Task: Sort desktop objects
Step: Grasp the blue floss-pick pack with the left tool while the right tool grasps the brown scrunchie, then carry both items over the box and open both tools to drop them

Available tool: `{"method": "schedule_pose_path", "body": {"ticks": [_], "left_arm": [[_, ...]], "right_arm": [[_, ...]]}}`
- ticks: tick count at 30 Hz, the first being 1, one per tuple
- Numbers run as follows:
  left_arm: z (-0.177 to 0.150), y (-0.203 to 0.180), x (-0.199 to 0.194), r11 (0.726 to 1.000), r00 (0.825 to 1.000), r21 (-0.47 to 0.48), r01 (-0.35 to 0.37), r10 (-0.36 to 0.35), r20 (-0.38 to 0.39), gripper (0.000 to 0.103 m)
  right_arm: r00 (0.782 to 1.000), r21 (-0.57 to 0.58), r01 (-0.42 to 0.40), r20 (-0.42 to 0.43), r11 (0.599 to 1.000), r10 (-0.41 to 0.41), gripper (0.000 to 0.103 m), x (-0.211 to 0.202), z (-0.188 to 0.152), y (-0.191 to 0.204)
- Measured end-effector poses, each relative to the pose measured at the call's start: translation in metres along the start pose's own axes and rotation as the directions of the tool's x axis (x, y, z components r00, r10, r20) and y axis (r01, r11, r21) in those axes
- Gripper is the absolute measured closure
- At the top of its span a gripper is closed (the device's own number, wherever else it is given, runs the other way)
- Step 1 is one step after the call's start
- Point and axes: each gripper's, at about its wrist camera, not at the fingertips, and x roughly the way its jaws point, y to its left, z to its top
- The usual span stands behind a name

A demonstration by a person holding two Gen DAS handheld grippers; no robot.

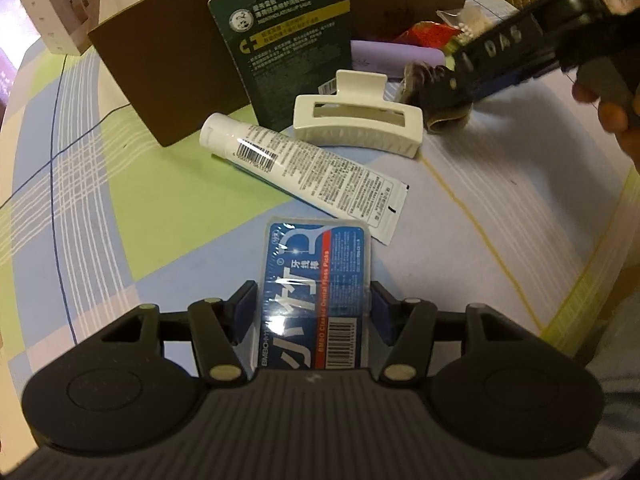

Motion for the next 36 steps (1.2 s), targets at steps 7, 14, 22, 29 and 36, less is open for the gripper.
{"method": "schedule_pose_path", "body": {"ticks": [7,14,22,29,36], "left_arm": [[-0.003,-0.008,-0.006,0.998,1.0,-0.057,-0.028,0.027,-0.015,0.05],[0.01,-0.019,-0.039,0.995,0.997,-0.078,-0.069,0.072,0.036,0.05],[0.057,-0.012,-0.083,0.988,0.98,-0.072,-0.138,0.147,0.138,0.049],[0.122,0.003,-0.112,0.983,0.943,-0.032,-0.183,0.185,0.275,0.049],[0.184,0.013,-0.082,0.982,0.944,0.057,-0.181,0.158,0.289,0.049]], "right_arm": [[0.999,-0.091,-0.034,-0.03,0.995,0.031,0.085,-0.005,-0.001,-0.008],[0.997,-0.1,-0.07,-0.05,0.993,0.065,0.085,-0.027,-0.011,-0.031],[0.989,-0.103,-0.131,0.051,0.986,0.137,0.085,-0.079,0.009,-0.045],[0.952,-0.161,-0.169,0.23,0.972,0.203,0.085,-0.126,0.058,-0.035],[0.956,-0.244,-0.089,0.249,0.966,0.152,0.085,-0.103,0.112,-0.018]]}}
